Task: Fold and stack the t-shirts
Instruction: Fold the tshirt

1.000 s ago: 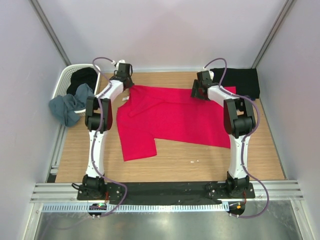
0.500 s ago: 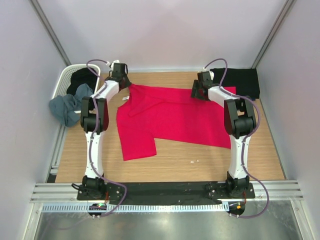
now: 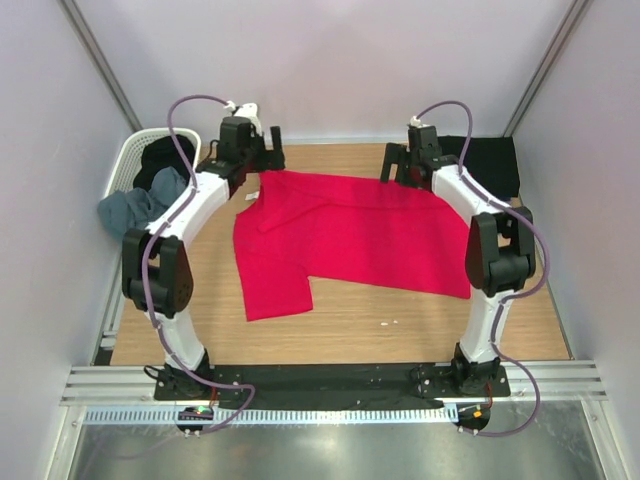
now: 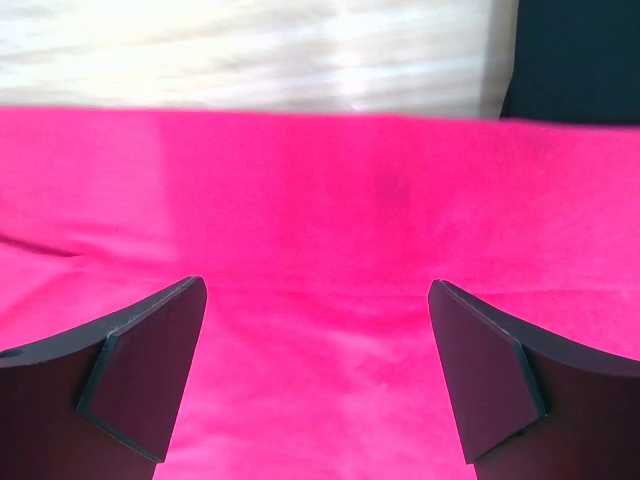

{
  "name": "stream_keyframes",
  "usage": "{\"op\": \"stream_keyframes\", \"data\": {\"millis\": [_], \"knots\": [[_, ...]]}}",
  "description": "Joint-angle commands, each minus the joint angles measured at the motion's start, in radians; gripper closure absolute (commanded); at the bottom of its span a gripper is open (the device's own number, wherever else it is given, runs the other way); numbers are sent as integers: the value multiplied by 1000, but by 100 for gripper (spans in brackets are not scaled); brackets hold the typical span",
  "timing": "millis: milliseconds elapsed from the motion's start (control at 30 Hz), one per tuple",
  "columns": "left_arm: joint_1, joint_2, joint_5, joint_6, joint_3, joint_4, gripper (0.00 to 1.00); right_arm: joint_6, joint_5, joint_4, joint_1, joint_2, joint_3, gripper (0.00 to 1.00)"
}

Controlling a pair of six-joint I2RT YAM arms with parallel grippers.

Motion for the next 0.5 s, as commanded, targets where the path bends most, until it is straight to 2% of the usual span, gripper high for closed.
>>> {"op": "stream_keyframes", "data": {"millis": [0, 67, 200, 267, 467], "knots": [[-49, -29, 148, 93, -60, 37, 0, -22, -49, 13, -3, -111, -22, 0], [-55, -5, 203, 68, -51, 42, 1, -24, -46, 35, -3, -135, -49, 0], [-59, 93, 300, 4, 6, 71, 12, -8, -9, 53, -3, -132, -102, 0], [-59, 158, 300, -24, 41, 91, 16, 1, -3, 69, -3, -114, -109, 0], [-58, 282, 292, -27, 107, 94, 20, 13, 3, 52, -1, -80, -85, 0]]}}
